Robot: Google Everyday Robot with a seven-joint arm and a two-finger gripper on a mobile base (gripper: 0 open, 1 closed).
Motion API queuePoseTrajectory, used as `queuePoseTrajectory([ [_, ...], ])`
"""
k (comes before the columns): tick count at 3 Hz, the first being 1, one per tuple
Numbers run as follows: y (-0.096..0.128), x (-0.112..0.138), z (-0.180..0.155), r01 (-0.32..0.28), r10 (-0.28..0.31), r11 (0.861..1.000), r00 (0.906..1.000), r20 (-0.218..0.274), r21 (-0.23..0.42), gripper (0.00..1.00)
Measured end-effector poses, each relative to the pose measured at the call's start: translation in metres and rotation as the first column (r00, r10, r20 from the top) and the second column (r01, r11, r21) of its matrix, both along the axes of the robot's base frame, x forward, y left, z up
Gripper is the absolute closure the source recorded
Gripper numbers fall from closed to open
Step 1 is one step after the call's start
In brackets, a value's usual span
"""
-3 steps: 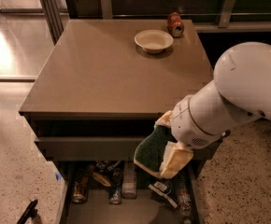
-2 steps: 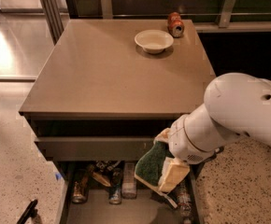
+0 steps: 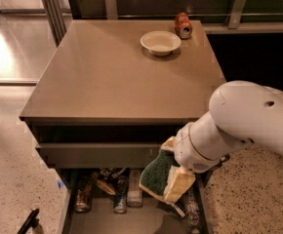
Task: Place sponge into middle drawer
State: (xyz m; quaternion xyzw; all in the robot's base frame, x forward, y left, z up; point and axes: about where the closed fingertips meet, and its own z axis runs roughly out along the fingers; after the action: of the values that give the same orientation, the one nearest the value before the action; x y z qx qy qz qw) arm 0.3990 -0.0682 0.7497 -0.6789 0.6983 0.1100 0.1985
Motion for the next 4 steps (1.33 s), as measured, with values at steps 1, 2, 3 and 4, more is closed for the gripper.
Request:
queuePoseTrajectory([
  [1, 0.002, -0.004, -0.042, -0.004, 0.005, 1.0, 0.998, -0.064, 0.016, 1.0],
  [2, 0.004, -0.019, -0.113, -0.007, 0.013, 0.999, 0.9843, -0.176, 0.035, 1.0],
  [3, 0.006, -0.032, -0.157, -0.009, 0.02, 0.999, 0.9683, -0.249, 0.044, 1.0],
  [4, 0.008, -0.03, -0.183, -0.009, 0.024, 0.998, 0.9592, -0.282, 0.055, 1.0],
])
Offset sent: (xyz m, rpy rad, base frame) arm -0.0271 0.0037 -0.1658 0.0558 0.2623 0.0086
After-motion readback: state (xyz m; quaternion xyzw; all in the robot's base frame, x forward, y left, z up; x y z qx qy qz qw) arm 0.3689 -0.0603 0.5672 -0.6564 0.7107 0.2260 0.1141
